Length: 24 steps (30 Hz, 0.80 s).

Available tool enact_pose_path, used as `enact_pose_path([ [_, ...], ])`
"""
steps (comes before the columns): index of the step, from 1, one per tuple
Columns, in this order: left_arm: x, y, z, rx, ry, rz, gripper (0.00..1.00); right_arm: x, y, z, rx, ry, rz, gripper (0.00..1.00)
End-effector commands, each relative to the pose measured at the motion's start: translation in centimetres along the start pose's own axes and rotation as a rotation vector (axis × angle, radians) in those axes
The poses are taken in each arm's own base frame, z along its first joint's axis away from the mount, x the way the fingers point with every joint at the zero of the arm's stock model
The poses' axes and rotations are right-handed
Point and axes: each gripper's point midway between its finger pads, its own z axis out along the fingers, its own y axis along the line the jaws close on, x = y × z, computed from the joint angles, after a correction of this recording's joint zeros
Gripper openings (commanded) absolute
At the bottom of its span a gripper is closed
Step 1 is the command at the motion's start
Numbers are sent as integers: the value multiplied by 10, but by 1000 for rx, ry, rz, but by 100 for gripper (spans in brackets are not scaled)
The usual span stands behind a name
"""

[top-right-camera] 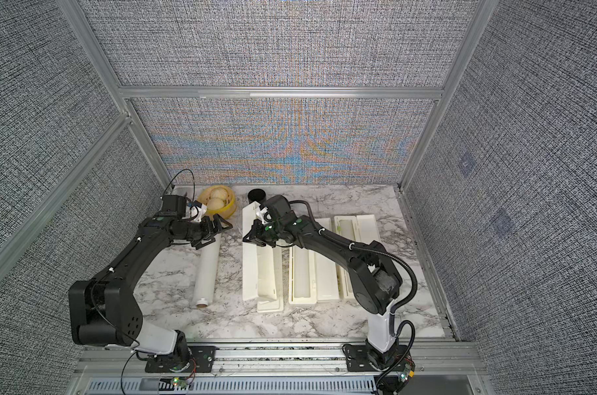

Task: Put plastic wrap rolls into dispensers
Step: Place the plastic wrap cutting box at the center of the board.

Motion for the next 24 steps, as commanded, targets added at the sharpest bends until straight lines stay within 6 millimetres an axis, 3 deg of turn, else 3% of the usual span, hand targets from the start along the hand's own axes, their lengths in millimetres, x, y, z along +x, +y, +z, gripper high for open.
enact_pose_path([
  [1,19,51,-8,-262,42,2,99,-1,-13,14,96,-17,15,5],
  [8,35,95,-11,-465,81,11,99,1,-24,55,178,-9,23,5],
  [18,39,122,14,-525,136,-6,99,-5,-70,91,320,-36,115,7],
  [20,40,125,19,-527,150,-13,99,-7,-71,95,320,-37,117,14],
  [22,41,128,23,-532,163,-18,99,-8,-65,98,304,-26,102,36],
  [24,41,131,27,-538,174,-21,99,-10,-57,95,283,-28,79,44],
])
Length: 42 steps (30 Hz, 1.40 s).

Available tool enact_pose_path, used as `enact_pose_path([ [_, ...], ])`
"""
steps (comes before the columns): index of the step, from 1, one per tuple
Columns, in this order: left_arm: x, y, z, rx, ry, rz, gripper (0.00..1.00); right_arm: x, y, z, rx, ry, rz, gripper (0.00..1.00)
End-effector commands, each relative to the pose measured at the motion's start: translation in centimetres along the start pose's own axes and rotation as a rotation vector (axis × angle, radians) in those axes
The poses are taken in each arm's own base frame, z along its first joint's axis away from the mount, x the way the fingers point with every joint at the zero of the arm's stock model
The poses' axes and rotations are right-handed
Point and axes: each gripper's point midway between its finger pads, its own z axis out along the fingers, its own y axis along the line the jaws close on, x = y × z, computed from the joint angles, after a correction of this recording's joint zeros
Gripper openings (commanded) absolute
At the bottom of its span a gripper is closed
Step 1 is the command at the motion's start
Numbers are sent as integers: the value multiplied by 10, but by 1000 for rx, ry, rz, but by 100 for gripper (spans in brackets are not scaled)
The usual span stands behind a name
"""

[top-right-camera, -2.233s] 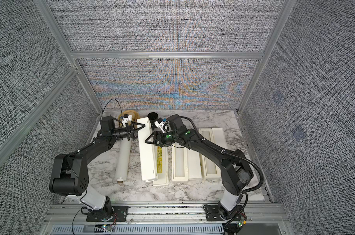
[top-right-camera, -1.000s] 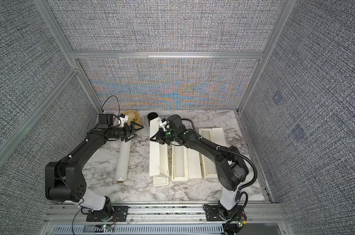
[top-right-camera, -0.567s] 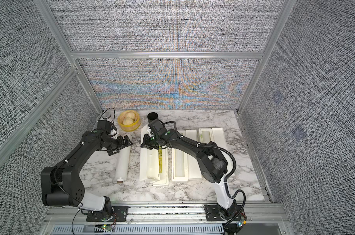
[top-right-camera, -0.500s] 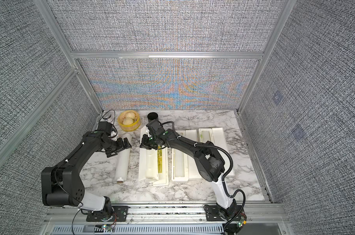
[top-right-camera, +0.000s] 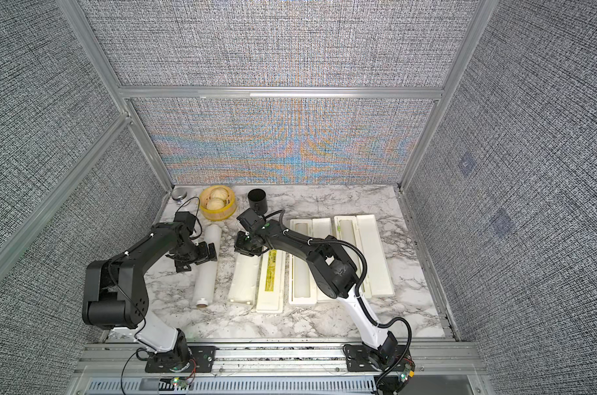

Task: Put plastic wrap rolls into dispensers
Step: Place the plastic wrap cutting box at the center of the board, then pick up the plastic wrap from the center of the board.

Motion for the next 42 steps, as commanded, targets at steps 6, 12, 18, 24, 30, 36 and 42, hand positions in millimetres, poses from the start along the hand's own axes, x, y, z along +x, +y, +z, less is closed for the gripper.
enact_pose_path([
  [6,-6,1,19,-14,44,9,96,-7,20,-42,-45,-37,-106,48],
  [12,-6,3,30,-46,88,41,90,-9,10,-74,-66,-56,-124,48],
  [18,-2,1,37,-66,110,93,77,-8,-8,-76,-111,-32,-68,48],
  [24,6,-1,34,-69,129,101,61,-7,-14,-83,-148,-13,-54,48],
  [30,1,-5,12,-52,72,122,51,-8,-21,-92,-171,-22,-39,48],
  [36,2,-3,10,-66,76,166,60,-8,-27,-94,-195,-18,-19,48],
  [42,3,-3,21,-66,83,195,72,-7,-30,-92,-216,-5,-7,48],
])
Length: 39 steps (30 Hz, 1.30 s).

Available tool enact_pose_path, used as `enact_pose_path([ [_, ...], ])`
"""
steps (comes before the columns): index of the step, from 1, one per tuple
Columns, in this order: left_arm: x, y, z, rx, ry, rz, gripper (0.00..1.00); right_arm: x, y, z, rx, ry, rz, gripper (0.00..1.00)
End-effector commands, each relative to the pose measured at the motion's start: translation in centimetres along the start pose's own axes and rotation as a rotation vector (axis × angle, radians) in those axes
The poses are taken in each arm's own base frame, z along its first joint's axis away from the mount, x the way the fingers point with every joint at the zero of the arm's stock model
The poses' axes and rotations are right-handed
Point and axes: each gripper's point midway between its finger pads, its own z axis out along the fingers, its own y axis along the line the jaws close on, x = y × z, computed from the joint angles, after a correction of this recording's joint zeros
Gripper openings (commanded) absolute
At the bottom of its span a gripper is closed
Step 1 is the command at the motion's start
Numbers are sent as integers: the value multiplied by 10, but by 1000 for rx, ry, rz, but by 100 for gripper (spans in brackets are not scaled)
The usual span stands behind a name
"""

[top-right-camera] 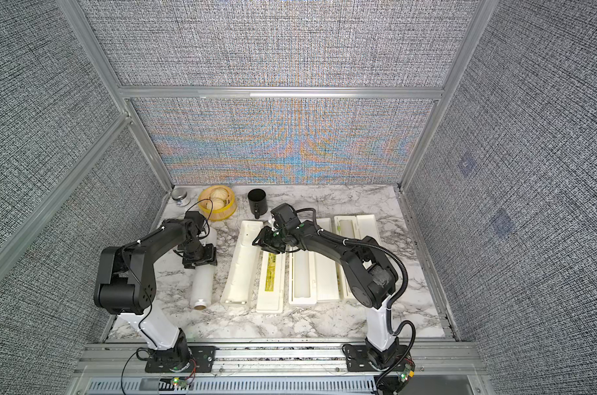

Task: Put plastic wrap rolls into dispensers
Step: Pick up the plastic wrap from the center of the board.

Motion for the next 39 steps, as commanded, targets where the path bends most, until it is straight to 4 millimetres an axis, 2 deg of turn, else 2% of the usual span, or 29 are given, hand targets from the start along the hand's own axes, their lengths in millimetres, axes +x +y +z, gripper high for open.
enact_pose_path([
  [1,1,0,3,3,7,31,74,-2,9,-2,-50,2,-7,48],
  [7,1,1,6,-18,15,73,81,-2,8,-3,-65,5,-8,48],
  [12,3,7,13,-64,42,95,78,-3,9,-3,-76,10,-10,48],
  [15,2,11,18,-94,52,99,70,-2,10,-2,-81,13,-12,48],
  [18,4,17,19,-134,74,88,55,-2,11,-4,-87,14,-13,47],
  [20,4,15,17,-131,75,89,52,-2,11,-6,-87,12,-12,48],
  [24,1,4,-5,-75,37,75,48,-3,11,-12,-86,14,-7,47],
  [30,-3,-25,-67,44,-30,72,48,-2,11,-20,-74,16,-26,48],
  [33,-3,-42,-92,111,-71,62,48,-3,10,-22,-70,16,-27,48],
  [39,-12,-82,-120,161,-155,50,48,-2,7,-27,-69,21,-25,48],
])
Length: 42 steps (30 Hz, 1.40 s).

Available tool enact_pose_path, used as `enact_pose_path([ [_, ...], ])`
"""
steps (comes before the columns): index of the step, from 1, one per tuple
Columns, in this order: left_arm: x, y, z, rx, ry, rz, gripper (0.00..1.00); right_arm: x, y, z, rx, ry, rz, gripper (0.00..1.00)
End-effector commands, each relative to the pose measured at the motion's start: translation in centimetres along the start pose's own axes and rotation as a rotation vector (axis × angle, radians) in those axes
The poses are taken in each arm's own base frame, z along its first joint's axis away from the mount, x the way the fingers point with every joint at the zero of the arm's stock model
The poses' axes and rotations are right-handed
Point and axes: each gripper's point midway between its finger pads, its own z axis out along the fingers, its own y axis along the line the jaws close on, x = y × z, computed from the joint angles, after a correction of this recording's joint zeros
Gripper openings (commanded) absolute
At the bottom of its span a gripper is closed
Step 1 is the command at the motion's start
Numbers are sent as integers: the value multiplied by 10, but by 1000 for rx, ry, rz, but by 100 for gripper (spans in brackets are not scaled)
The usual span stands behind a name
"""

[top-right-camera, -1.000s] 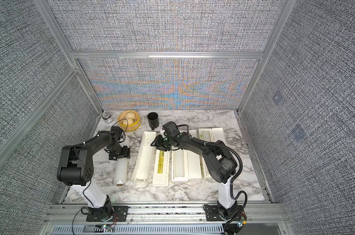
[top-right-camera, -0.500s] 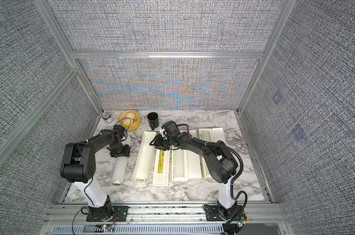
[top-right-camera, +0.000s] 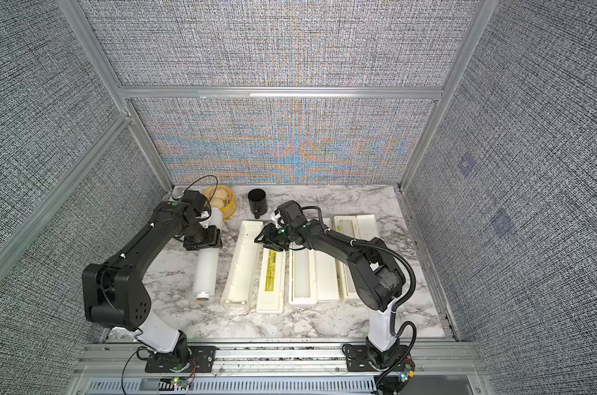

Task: Put plastic wrap rolls into dispensers
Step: Pick up the plastic wrap from the center of the board, then place the plastic wrap into the plastic wrap cutting box.

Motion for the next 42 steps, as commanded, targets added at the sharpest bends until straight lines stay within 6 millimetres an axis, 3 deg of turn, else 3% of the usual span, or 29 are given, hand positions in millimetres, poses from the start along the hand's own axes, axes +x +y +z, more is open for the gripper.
enact_pose_path([
  [1,-5,-24,-9,39,-21,-44,48,5,1,-5,-2,16,-6,48],
  [4,-16,-48,-8,59,-53,-34,48,7,1,-8,-4,14,-11,48],
  [9,-20,-79,19,64,-47,8,48,11,-5,-15,-2,6,-6,47],
  [16,-20,-94,44,31,-57,70,48,18,-10,-20,-10,7,-2,48],
  [27,-10,-93,67,-10,-44,199,49,22,-13,-18,-19,13,7,47],
  [42,22,-78,88,-40,28,128,48,22,-19,-14,-11,26,16,47],
])
